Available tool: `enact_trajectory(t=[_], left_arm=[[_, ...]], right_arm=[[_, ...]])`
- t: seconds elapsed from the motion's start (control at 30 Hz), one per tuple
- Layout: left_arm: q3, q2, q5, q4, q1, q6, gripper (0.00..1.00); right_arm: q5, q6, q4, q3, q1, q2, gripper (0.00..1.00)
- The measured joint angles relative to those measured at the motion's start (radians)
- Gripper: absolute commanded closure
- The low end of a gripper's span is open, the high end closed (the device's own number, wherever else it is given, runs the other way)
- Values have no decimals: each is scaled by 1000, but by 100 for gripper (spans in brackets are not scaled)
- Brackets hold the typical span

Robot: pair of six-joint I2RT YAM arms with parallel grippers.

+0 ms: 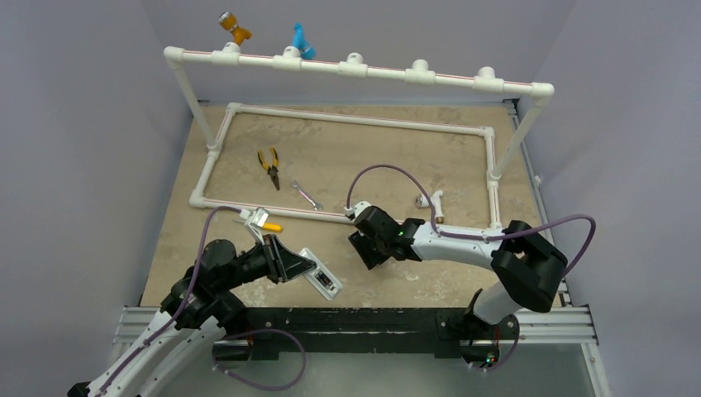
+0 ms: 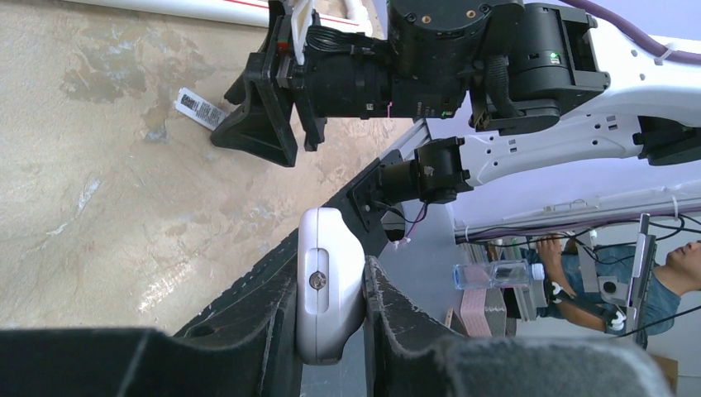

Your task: Load the batteries into the remote control

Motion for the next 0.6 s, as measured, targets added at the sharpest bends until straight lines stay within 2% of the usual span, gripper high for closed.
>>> enact_trajectory(t=[0.6], left_arm=[[0,0,0,0,0,1,100]], right_arm=[[12,-11,7,0,0,30,68]])
